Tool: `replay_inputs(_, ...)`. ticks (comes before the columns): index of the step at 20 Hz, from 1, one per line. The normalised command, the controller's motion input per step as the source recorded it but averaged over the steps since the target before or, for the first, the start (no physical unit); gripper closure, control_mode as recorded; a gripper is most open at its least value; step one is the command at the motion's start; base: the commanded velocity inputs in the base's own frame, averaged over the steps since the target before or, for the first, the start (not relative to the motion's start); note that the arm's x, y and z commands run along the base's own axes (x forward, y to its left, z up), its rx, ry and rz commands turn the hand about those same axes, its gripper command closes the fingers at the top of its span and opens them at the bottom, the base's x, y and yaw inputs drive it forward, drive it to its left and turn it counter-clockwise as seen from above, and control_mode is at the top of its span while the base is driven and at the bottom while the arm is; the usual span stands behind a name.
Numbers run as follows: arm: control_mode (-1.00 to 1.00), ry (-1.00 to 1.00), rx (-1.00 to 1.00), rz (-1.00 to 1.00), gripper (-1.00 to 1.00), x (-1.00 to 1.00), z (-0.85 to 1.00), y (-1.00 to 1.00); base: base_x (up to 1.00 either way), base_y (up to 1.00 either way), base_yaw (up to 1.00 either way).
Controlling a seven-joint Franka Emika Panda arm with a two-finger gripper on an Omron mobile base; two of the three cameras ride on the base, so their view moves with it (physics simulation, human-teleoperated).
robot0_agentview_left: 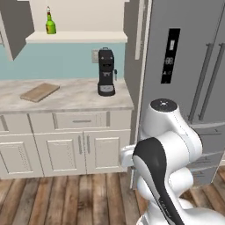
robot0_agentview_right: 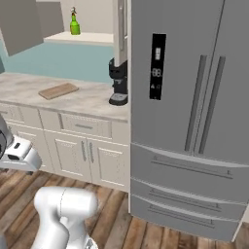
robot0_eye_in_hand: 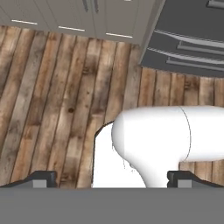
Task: Move the cutting board and knife to the sink. Then move spray from the cabinet to the counter.
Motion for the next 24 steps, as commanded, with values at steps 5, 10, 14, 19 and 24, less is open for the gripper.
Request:
replay_inputs(5, 1.0, 0.0, 0.0, 0.0, -1.0, 0.0, 0.0, 0.0, 0.55, 0.0, 0.0)
replay_inputs(10, 1.0, 0.0, 0.0, 0.0, -1.0, 0.0, 0.0, 0.0, 0.55, 0.05, 0.0)
replay_inputs(14, 1.0, 0.0, 0.0, 0.0, -1.0, 0.0, 0.0, 0.0, 0.54, 0.29, 0.0)
replay_inputs(19, 1.0, 0.0, 0.0, 0.0, -1.0, 0.0, 0.0, 0.0, 0.53, 0.48, 0.0)
replay_inputs(24, 1.0, 0.0, 0.0, 0.0, -1.0, 0.0, 0.0, 0.0, 0.55, 0.63, 0.0)
